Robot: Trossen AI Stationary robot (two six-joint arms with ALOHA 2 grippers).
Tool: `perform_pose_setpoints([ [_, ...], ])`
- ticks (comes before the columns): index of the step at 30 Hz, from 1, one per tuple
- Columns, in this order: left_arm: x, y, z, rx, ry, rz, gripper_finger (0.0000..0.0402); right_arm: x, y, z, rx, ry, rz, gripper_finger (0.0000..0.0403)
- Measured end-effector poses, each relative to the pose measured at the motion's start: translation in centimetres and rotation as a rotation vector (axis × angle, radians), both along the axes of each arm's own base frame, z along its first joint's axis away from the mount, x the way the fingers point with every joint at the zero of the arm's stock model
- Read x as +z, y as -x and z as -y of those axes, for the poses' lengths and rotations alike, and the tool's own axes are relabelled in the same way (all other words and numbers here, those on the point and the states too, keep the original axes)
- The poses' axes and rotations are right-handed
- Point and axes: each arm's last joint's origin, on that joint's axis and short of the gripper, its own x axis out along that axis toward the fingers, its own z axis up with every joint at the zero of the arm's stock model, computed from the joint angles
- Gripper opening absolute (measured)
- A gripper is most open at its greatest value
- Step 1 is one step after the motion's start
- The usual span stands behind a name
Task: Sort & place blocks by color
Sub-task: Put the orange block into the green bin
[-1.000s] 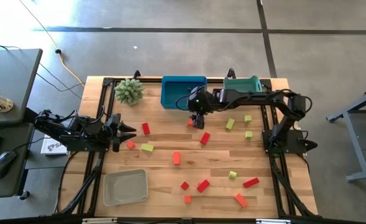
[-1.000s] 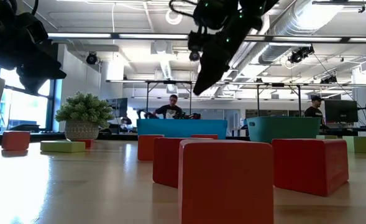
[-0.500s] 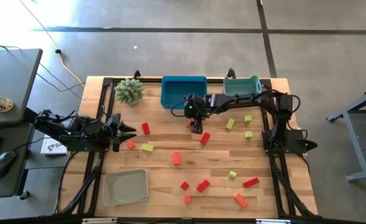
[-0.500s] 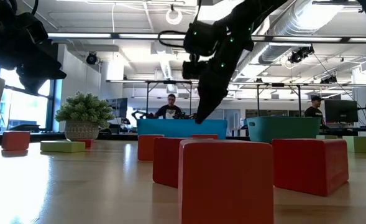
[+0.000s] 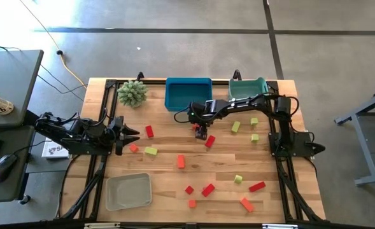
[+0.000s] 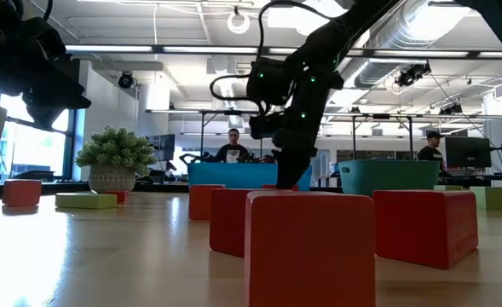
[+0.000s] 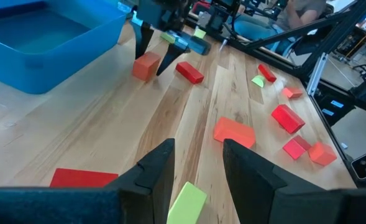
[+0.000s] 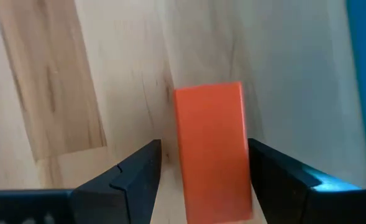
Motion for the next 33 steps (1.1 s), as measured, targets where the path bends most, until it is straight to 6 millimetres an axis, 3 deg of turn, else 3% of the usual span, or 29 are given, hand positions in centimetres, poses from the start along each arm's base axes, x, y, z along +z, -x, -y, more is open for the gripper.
perform_pose_setpoints([
  [4, 0.0, 0.0, 0.0, 0.000, 0.000, 0.000, 0.0124, -0.1, 0.0, 0.0, -0.029, -0.011, -0.003, 0.0183],
  [9, 0.0, 0.0, 0.0, 0.000, 0.000, 0.000, 0.0124, -0.1, 0.0, 0.0, -0.077, -0.033, 0.000, 0.0107],
  [17, 0.0, 0.0, 0.0, 0.034, 0.067, 0.016, 0.0124, 0.6, -0.1, -0.7, -0.201, -0.125, 0.022, 0.0105],
  [23, 0.1, 0.0, 0.0, 0.036, 0.070, 0.027, 0.0124, 3.1, 0.0, -2.8, -0.269, -0.120, 0.086, 0.0105],
  [33, 0.1, 0.0, -0.1, 0.050, 0.065, 0.031, 0.0124, 9.0, 1.8, -5.4, -0.413, 0.129, 0.233, 0.0105],
])
